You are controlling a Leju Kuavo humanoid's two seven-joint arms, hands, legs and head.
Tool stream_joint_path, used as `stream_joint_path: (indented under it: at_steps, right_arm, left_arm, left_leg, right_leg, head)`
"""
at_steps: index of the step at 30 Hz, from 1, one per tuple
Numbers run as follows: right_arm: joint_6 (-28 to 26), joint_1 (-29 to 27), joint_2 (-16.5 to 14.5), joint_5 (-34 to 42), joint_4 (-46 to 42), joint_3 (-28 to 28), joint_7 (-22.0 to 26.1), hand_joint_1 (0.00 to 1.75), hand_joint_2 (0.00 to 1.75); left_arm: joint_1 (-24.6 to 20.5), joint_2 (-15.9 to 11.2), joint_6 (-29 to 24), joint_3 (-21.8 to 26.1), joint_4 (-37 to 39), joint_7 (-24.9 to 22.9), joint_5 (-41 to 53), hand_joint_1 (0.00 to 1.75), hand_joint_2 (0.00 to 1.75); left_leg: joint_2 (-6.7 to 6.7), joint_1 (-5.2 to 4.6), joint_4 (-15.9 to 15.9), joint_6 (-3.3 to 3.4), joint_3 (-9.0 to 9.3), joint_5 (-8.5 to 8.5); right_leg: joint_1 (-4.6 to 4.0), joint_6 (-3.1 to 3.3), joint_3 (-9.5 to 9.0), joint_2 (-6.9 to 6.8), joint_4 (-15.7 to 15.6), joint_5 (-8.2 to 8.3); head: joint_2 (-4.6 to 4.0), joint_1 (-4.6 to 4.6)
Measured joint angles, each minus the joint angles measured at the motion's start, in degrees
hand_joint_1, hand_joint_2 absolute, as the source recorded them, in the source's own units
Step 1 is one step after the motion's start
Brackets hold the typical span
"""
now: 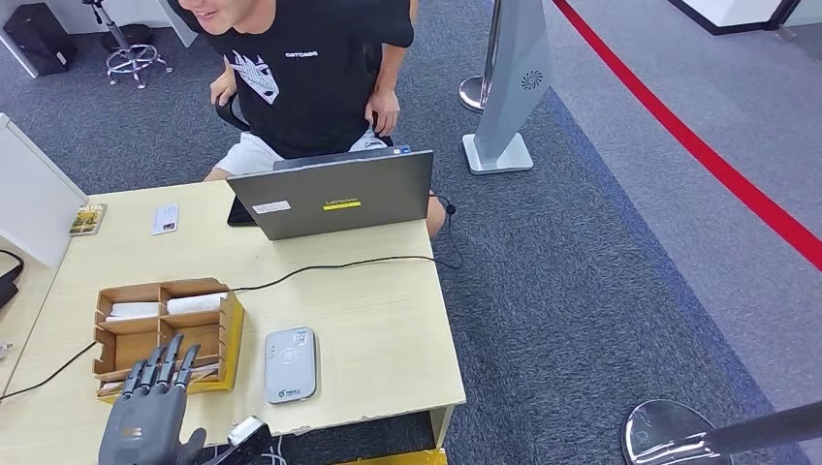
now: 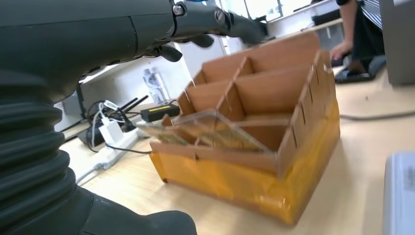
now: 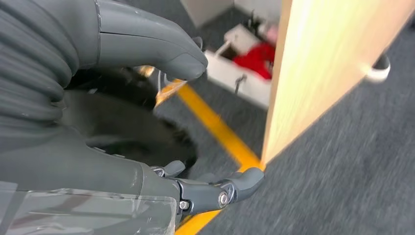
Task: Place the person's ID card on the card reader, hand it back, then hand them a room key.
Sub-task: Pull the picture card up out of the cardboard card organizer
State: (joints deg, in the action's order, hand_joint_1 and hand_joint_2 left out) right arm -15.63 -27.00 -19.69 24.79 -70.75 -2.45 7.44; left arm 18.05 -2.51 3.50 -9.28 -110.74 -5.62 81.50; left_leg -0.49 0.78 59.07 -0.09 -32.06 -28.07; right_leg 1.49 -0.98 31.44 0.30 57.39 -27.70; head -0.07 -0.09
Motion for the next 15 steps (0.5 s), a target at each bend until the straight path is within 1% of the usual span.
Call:
stream_joint_path:
  at_steps: [2, 4, 7, 12, 15]
  right_arm:
    - [-0.4, -1.7, -0.1, -0.8, -2.2, 0.8, -0.3, 0.0, 1.75]
    - [1.6, -2.2, -0.1, -1.4, -3.1, 1.0, 0.9, 0.0, 1.75]
    - [4.6, -2.1, -0.1, -1.4, -3.1, 0.9, 2.8, 0.0, 1.75]
    - [9.7, -0.9, -0.1, -1.4, -1.5, 0.4, 5.8, 0.0, 1.75]
    - [11.8, 0.2, -0.1, -1.5, 0.3, -0.2, 7.0, 0.0, 1.75]
  left_arm:
    - [-0.1, -0.3, -2.3, 2.1, 2.7, 2.0, -0.3, 0.0, 1.75]
    - [-0.3, -0.3, -3.5, 4.2, 4.2, 3.3, -0.1, 0.0, 1.75]
    - [-0.5, -0.3, -3.3, 6.8, 5.3, 4.2, 0.3, 0.0, 1.75]
    - [-0.8, -0.3, -2.6, 9.6, 6.0, 4.7, 1.8, 0.0, 1.75]
    - [-1.4, -0.9, -2.9, 11.1, 6.1, 5.0, 3.1, 0.0, 1.75]
  left_leg:
    - [0.03, 0.03, 0.0, -0.01, -0.03, 0.0]
    - [0.06, 0.05, 0.0, -0.01, -0.03, 0.0]
    - [0.04, 0.05, 0.0, -0.01, -0.02, 0.0]
    - [0.04, 0.03, 0.0, 0.0, -0.02, 0.01]
    - [0.03, 0.03, 0.0, 0.0, -0.02, 0.01]
  right_leg:
    - [-0.02, 0.02, 0.03, 0.03, 0.0, 0.01]
    - [-0.03, 0.03, 0.06, 0.05, 0.0, 0.01]
    - [-0.03, 0.01, 0.1, 0.02, 0.0, 0.0]
    - [-0.02, 0.01, 0.04, 0.02, 0.0, 0.02]
    - [-0.02, 0.01, 0.04, 0.01, 0.0, 0.02]
  head:
    - [0.0, -0.01]
    - [0.0, -0.01]
    - [0.0, 0.0]
    - [0.0, 0.0]
    - [0.0, -0.01]
